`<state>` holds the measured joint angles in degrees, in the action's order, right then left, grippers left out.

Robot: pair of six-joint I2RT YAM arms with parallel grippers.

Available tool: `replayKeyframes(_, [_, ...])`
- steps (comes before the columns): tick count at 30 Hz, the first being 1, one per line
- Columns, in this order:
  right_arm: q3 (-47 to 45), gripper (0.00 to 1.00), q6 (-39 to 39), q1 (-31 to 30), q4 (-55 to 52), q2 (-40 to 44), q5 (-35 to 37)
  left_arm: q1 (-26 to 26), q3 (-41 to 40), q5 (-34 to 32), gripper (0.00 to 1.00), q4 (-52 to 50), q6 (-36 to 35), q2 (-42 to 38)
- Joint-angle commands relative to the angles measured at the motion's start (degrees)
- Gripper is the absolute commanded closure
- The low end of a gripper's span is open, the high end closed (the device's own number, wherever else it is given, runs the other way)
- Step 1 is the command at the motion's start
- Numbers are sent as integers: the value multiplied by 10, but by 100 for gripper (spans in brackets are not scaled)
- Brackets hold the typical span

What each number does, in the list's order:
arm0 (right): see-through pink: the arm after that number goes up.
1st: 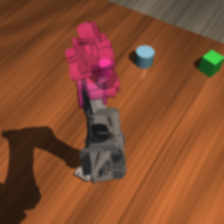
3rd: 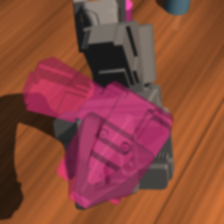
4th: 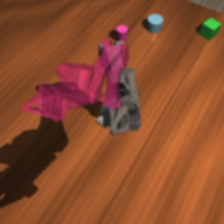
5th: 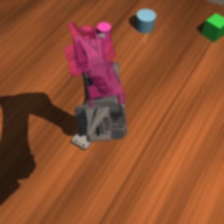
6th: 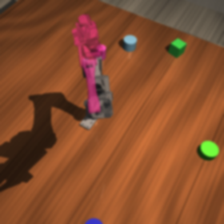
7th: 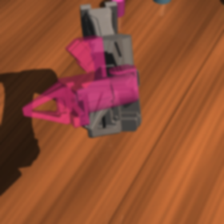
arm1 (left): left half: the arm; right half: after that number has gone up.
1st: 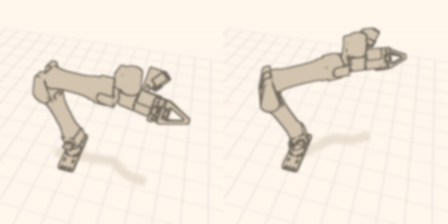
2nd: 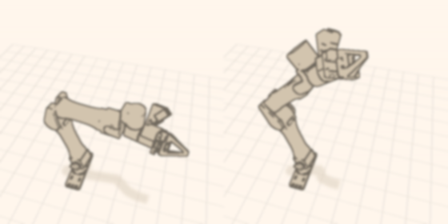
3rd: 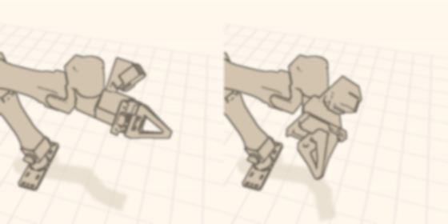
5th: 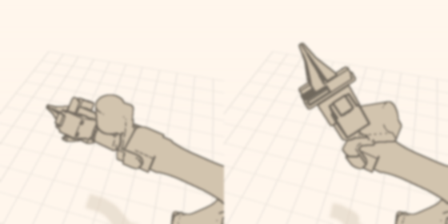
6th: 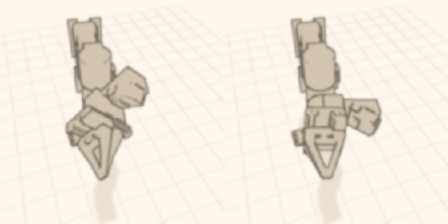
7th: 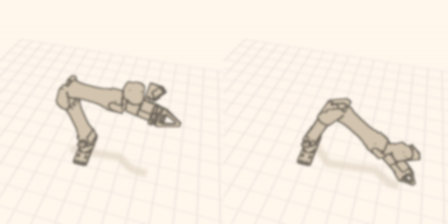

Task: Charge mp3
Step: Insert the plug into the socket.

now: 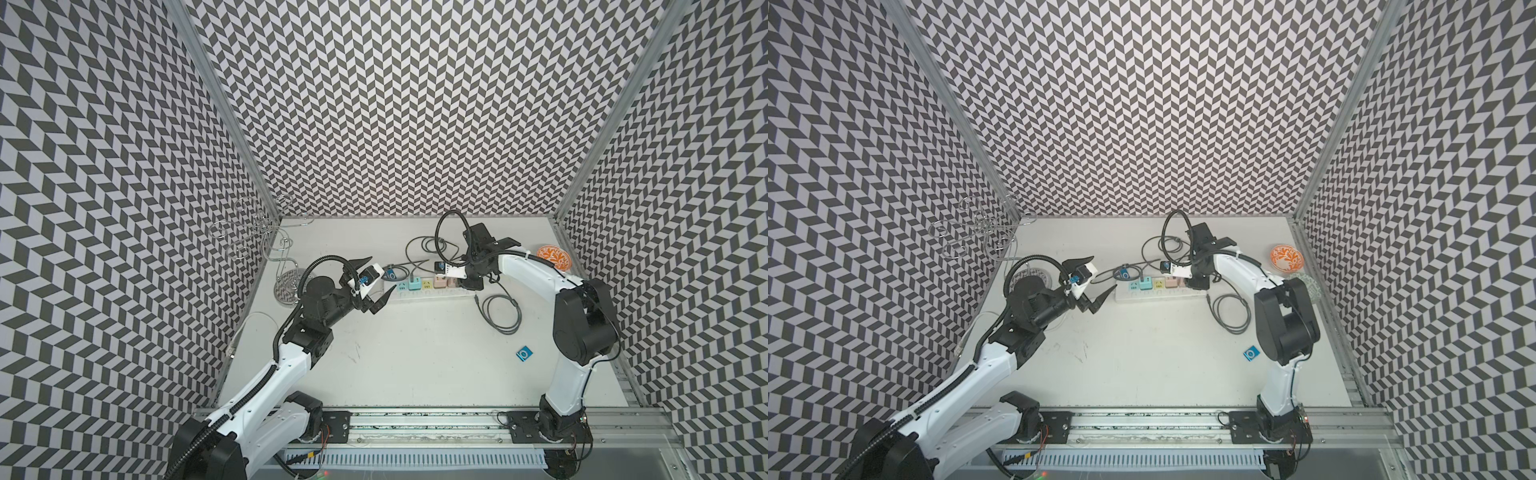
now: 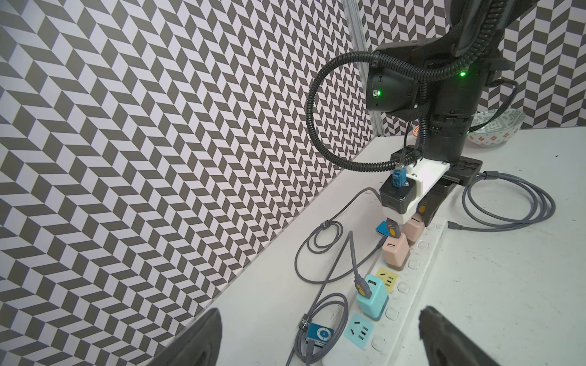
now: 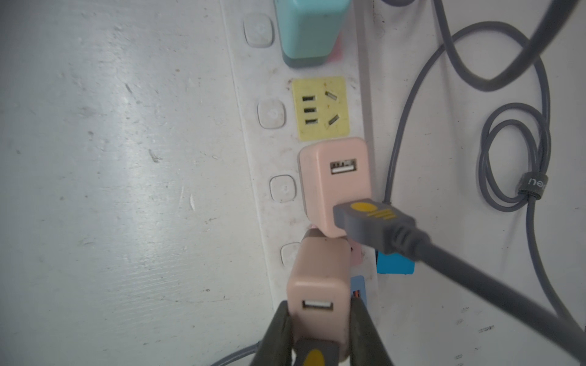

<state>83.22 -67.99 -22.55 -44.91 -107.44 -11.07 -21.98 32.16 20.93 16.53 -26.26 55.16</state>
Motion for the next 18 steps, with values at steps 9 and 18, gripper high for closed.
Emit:
replayKeyframes(9, [3, 100, -34, -11, -13, -11, -10, 7, -10, 17, 3, 15, -2, -10])
replayKeyframes(18, [-15, 100, -34, -15, -76, 1, -87, 7, -12, 28, 3, 12, -3, -27])
